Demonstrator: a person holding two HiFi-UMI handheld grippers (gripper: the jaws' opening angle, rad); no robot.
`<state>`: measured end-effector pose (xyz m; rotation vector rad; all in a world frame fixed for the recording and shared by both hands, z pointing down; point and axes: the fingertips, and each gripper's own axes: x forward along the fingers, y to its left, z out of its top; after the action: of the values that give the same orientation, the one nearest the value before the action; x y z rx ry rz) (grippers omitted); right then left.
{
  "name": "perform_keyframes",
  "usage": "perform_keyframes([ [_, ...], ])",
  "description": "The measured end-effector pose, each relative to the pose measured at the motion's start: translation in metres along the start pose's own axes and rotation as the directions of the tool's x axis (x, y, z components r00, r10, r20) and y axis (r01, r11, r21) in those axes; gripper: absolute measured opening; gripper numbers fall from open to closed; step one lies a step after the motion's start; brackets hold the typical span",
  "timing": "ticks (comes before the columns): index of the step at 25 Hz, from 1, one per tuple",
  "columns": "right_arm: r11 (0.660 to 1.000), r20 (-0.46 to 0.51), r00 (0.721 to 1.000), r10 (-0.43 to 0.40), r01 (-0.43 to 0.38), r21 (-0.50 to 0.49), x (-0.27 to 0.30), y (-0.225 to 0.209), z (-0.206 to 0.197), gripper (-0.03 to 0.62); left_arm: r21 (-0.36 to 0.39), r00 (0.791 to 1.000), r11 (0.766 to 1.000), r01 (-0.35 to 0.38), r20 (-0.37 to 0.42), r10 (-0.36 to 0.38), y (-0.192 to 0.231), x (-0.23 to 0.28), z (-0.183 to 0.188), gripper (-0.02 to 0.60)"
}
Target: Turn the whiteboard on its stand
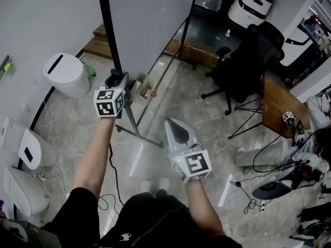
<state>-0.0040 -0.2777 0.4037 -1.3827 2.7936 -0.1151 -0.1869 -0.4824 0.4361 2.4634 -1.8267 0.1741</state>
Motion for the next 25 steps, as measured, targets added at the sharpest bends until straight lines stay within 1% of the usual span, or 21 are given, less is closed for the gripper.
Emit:
perform_keyframes([
  [5,1.0,0.01,1.0,0.002,-0.002,-0.001,-0.009,0.001,0.004,0.009,-0.005,1.0,1.0,-0.005,-0.001,0.005,-0.003,-0.019,-0.001,0.175],
  [15,1.0,0.014,1.0,0.016,-0.016,-0.011,-0.016,0.025,0.001,0.009,-0.011,1.0,1.0,-0.004,0.002,0.004,-0.003,-0.063,-0.01,0.175],
  [21,1.0,0.017,1.0,0.006,-0.006,-0.013,-0.027,0.023,-0.001,0.009,-0.009,1.0,1.0,-0.005,0.008,0.005,-0.009,-0.091,-0.015,0.175],
  [25,1.0,0.015,1.0,0.014,-0.013,-0.018,-0.032,0.031,-0.003,0.009,-0.009,1.0,1.0,-0.007,0.006,0.007,-0.011,-0.111,-0.018,0.175],
])
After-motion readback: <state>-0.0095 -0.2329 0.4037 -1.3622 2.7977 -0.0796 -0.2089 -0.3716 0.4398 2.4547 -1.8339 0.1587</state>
